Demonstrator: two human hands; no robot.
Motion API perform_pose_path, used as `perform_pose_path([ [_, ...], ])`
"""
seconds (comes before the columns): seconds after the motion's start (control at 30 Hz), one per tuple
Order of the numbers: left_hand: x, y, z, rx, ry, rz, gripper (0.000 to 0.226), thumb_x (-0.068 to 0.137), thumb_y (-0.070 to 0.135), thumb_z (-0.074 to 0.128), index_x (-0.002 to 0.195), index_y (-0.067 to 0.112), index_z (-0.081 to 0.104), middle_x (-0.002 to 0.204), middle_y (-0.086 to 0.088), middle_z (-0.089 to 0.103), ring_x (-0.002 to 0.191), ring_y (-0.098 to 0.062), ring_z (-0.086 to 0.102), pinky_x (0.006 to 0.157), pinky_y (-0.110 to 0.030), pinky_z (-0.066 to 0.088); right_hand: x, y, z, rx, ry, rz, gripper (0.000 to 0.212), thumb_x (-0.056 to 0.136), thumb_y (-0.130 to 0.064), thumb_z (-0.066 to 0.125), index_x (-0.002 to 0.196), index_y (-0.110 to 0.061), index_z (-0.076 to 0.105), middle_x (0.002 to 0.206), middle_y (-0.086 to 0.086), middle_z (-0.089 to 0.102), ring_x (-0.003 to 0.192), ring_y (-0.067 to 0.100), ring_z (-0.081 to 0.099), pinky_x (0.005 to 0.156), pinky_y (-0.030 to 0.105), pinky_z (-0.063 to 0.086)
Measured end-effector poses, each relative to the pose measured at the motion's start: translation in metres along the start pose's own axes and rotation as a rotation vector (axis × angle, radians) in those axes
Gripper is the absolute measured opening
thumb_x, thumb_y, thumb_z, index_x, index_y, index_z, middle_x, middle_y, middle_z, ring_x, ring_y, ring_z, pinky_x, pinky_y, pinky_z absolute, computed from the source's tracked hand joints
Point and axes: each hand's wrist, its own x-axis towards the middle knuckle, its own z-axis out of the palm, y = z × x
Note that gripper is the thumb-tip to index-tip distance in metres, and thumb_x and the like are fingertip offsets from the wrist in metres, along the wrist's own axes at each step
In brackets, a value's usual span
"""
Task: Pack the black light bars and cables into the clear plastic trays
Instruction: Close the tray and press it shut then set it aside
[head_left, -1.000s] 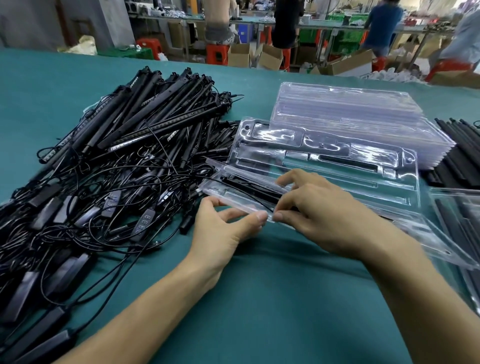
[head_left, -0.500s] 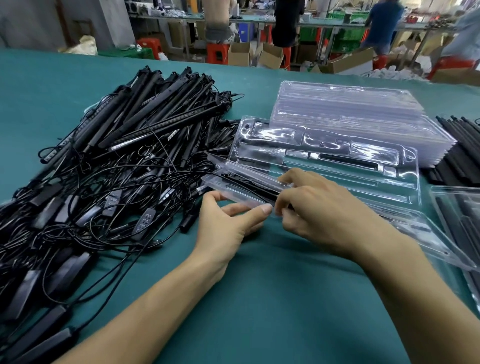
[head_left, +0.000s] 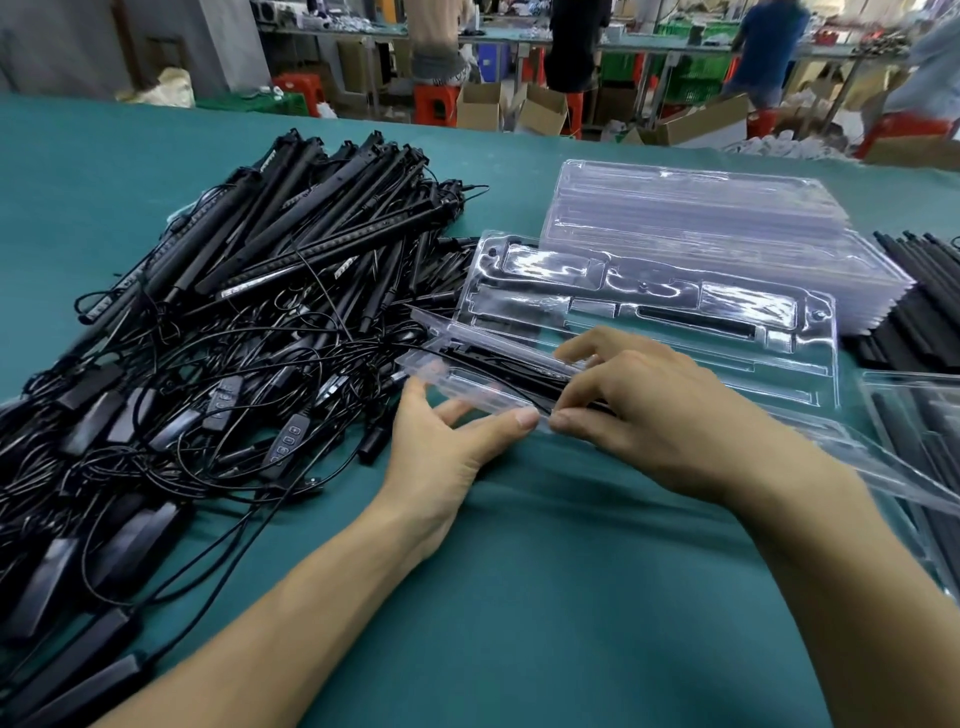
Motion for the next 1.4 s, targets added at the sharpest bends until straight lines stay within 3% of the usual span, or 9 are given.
perform_pose_path([
  [0.37,-0.005,0.001,-0.003,-0.048,-0.038,0.014,0.076,0.051,0.007,0.088,0.118,0.017,0.053,0.105,-0.013,0.075,0.098,-0.031,0.072,0.073,-0.03,0.058,-0.009,-0.002,-0.016,-0.21,0.188,0.085,0.03,0.079,-0.06,0.062,0.102,-0.043,0.072,0.139,-0.011,0.048,0.128,0.015,0.041,0.102,0.038,0.03],
  [0.47,-0.005,0.001,-0.005,-0.064,-0.04,-0.008,0.08,0.046,0.01,0.087,0.117,0.019,0.051,0.104,-0.013,0.075,0.098,-0.031,0.073,0.073,-0.03,0.059,-0.008,-0.001,-0.016,-0.403,0.43,0.187,0.033,0.081,-0.033,0.075,0.114,-0.034,0.071,0.141,0.001,0.043,0.13,0.023,0.028,0.094,0.036,0.019],
  [0.57,-0.003,0.0,-0.007,-0.103,-0.041,-0.048,0.087,0.056,-0.008,0.081,0.128,0.021,0.042,0.1,-0.013,0.075,0.1,-0.03,0.072,0.072,-0.031,0.059,-0.009,0.002,-0.019,-0.351,0.685,0.268,0.027,0.084,-0.011,0.074,0.109,-0.022,0.074,0.103,0.005,0.048,0.1,0.024,0.038,0.078,0.03,0.016],
  [0.7,-0.002,0.001,-0.01,-0.14,-0.058,-0.098,0.079,0.074,-0.029,0.061,0.122,0.03,0.041,0.115,-0.018,0.063,0.098,-0.028,0.073,0.07,-0.028,0.059,-0.005,0.015,-0.007,-0.125,0.369,0.299,0.035,0.091,-0.03,0.062,0.126,-0.026,0.06,0.108,0.004,0.061,0.102,0.025,0.057,0.08,0.035,0.043],
  [0.8,-0.002,0.003,-0.012,-0.157,-0.084,-0.107,0.077,0.075,-0.031,0.057,0.114,0.034,0.043,0.115,-0.017,0.061,0.097,-0.026,0.073,0.07,-0.028,0.059,0.003,0.029,0.014,0.019,0.14,0.309,0.059,0.09,-0.045,0.061,0.143,-0.026,0.042,0.14,0.004,0.05,0.128,0.023,0.047,0.103,0.036,0.036],
  [0.93,-0.002,0.004,-0.012,-0.118,-0.092,-0.095,0.08,0.074,-0.032,0.056,0.116,0.034,0.041,0.11,-0.016,0.059,0.092,-0.023,0.074,0.07,-0.027,0.059,0.01,0.05,0.031,0.403,0.321,0.387,0.064,0.091,-0.042,0.062,0.144,-0.019,0.037,0.143,0.003,0.046,0.129,0.017,0.044,0.1,0.027,0.033],
  [1.17,-0.002,0.006,-0.012,-0.146,-0.071,-0.118,0.09,0.074,-0.028,0.06,0.137,0.03,0.031,0.115,-0.019,0.06,0.095,-0.027,0.074,0.068,-0.027,0.059,0.009,0.065,0.036,0.163,0.142,0.333,0.032,0.094,-0.035,0.06,0.125,-0.025,0.062,0.153,0.004,0.036,0.141,0.02,0.032,0.112,0.033,0.025],
  [1.3,-0.003,0.005,-0.011,-0.192,-0.05,-0.117,0.103,0.072,-0.026,0.064,0.147,0.033,0.024,0.106,-0.015,0.068,0.098,-0.03,0.073,0.07,-0.029,0.059,0.009,0.051,0.027,-0.061,0.155,0.298,0.032,0.091,-0.041,0.061,0.123,-0.036,0.06,0.136,-0.003,0.051,0.129,0.022,0.042,0.107,0.043,0.031],
  [1.4,-0.004,0.004,-0.009,-0.21,-0.072,-0.09,0.09,0.064,-0.019,0.072,0.131,0.029,0.037,0.094,-0.011,0.076,0.099,-0.031,0.073,0.072,-0.03,0.059,0.008,0.032,0.019,0.127,0.218,0.146,0.014,0.089,-0.036,0.066,0.102,-0.032,0.069,0.105,-0.007,0.062,0.103,0.014,0.056,0.092,0.037,0.045],
])
